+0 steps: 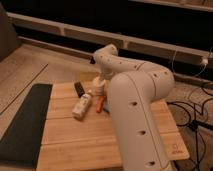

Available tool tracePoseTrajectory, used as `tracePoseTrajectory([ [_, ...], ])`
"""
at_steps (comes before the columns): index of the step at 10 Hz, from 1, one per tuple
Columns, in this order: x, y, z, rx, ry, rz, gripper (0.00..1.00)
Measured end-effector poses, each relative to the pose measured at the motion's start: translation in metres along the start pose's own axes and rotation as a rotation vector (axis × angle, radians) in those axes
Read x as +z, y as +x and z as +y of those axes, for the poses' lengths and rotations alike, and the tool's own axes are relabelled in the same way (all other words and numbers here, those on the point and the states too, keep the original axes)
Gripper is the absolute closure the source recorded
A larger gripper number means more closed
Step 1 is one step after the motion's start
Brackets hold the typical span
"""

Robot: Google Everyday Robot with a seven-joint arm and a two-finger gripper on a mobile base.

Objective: Place the ceramic cup in the ceramic bowl

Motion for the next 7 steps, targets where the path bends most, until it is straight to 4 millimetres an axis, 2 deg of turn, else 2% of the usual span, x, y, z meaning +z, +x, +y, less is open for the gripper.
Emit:
tracePoseTrajectory([
  [1, 0.001, -0.003, 0.003, -0.013, 0.007, -0.009, 0.58],
  [2, -0.003, -0.013, 0.008, -0.032, 0.016, -0.04, 0.73],
  [4, -0.013, -0.024, 0.017, -0.049, 0.008, -0.086, 0.92],
  [5, -0.025, -0.034, 0.024, -0.062, -0.007, -0.128, 0.99],
  [7, -0.062, -0.054, 0.041, -0.083, -0.056, -0.218, 1.0],
])
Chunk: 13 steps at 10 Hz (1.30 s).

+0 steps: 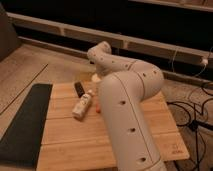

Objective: Place the ceramic cup in the ceramic bowl

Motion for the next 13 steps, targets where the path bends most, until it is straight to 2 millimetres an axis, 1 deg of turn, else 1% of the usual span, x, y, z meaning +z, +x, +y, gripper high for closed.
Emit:
tracePoseTrajectory([
  [1, -0.018, -0.014, 0.004, -0.008, -0.019, -0.048, 1.0],
  [2, -0.034, -0.027, -0.001, -0.006, -0.024, -0.093, 1.0],
  [3, -0.042, -0.034, -0.011, 0.004, -0.016, -0.118, 1.0],
  [4, -0.051, -0.045, -0.04, 0.042, 0.009, -0.154, 1.0],
  [6, -0.059, -0.056, -0.087, 0.118, 0.047, -0.187, 1.0],
  [7, -0.061, -0.061, -0.118, 0.179, 0.062, -0.199, 1.0],
  [9, -0.056, -0.057, -0.147, 0.255, 0.067, -0.19, 1.0],
  [10, -0.051, -0.047, -0.157, 0.297, 0.073, -0.163, 1.0],
  [13, -0.034, -0.007, -0.17, 0.369, 0.122, -0.052, 1.0],
])
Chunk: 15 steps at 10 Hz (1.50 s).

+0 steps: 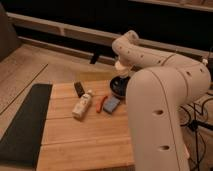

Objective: Place the ceramic cup in the ceramic bowl

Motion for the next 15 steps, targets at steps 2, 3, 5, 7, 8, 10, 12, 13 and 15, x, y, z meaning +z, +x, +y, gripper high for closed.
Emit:
tracePoseTrajectory([
  [2, 0.008, 0.013, -0.013, 0.017, 0.048, 0.046, 1.0],
  [3, 0.012, 0.014, -0.017, 0.028, 0.062, 0.058, 1.0],
  [5, 0.024, 0.017, -0.019, 0.062, 0.056, 0.102, 0.88],
  [7, 0.039, 0.032, -0.012, 0.074, 0.032, 0.175, 0.68],
  [8, 0.046, 0.039, -0.008, 0.069, 0.024, 0.202, 0.58],
  [10, 0.057, 0.039, 0.0, 0.042, 0.013, 0.22, 0.35],
  [12, 0.057, 0.027, 0.0, 0.03, 0.006, 0.2, 0.31],
  [13, 0.056, 0.02, 0.001, 0.021, -0.001, 0.183, 0.31],
  [15, 0.057, 0.019, 0.002, 0.005, -0.005, 0.177, 0.31],
])
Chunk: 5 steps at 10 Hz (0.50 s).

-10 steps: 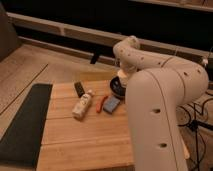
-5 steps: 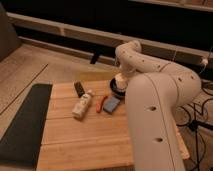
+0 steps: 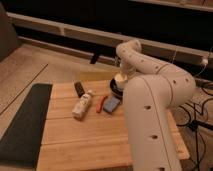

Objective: Place the ceramic cup in the ceramic bowl

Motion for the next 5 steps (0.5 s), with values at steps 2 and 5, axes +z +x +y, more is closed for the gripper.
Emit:
tracePoseTrajectory([
  [2, 0.002, 0.003, 0.002, -0.014, -0.007, 0.004, 0.31],
  [5, -0.037, -0.003, 0.03, -0.062, -0.11, -0.041, 0.31],
])
